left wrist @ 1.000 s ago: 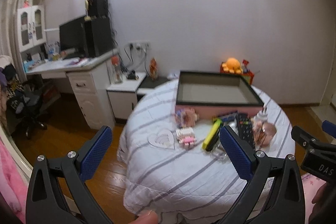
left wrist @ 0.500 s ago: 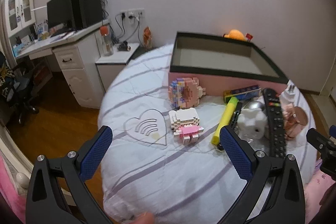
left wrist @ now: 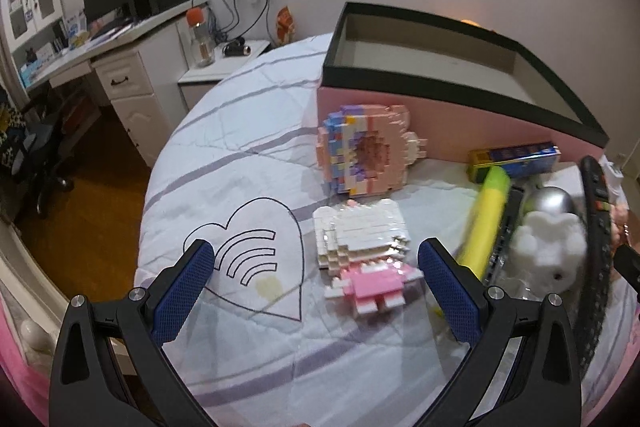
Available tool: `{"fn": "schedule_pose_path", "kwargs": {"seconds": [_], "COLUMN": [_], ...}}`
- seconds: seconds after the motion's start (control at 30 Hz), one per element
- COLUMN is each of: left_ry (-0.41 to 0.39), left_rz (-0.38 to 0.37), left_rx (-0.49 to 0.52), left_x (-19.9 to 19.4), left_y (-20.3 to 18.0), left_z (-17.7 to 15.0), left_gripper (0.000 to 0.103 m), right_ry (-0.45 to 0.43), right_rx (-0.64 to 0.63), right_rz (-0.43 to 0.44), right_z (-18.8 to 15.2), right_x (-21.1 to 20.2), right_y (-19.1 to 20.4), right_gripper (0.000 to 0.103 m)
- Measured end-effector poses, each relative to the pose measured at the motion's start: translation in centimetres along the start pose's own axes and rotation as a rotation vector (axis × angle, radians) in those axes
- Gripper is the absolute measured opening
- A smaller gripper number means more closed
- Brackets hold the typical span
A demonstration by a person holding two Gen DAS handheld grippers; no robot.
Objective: Organize rigid objects
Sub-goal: 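Grasp the white block figure with left tool while right tool grasps the rose-gold tin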
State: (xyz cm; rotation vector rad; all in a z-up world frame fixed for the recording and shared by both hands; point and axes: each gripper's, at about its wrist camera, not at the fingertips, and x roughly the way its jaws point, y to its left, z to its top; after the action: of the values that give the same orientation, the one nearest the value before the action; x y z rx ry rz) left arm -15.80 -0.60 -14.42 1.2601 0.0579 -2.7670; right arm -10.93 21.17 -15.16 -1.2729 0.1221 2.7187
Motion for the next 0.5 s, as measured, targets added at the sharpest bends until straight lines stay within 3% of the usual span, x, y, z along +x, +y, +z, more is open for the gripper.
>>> {"fn": "schedule_pose_path", "kwargs": {"seconds": [0.23, 0.4, 0.43, 0.5], "left_ry": [0.017, 0.004, 0.003, -0.001], "left_rz": [-0.019, -0.044, -0.050, -0.068], "left_rx": [-0.006, 0.029, 0.031, 0.035], "left_x": [0.40, 0.20, 0.15, 0.00], "left_y": [0.06, -0.41, -0.35, -0.32], "left_z": [0.01, 0.06, 0.06, 0.14], "left_gripper": [0.095, 0.069, 0.067, 0.052], "right_ry": [-0.002, -0.006, -0.006, -0.005], "right_rx": [0.003, -0.013, -0.015, -0.021], "right_rz": [0.051, 0.115, 0.129, 0.161], "right_z": [0.20, 0.31, 0.25, 0.17], "right_x": [0.93, 0.92, 0.87, 0.70], "right_y": [-0.22, -0.26, -0.20, 0.05], "right_gripper": [0.093, 0.077, 0.069, 0.055]}}
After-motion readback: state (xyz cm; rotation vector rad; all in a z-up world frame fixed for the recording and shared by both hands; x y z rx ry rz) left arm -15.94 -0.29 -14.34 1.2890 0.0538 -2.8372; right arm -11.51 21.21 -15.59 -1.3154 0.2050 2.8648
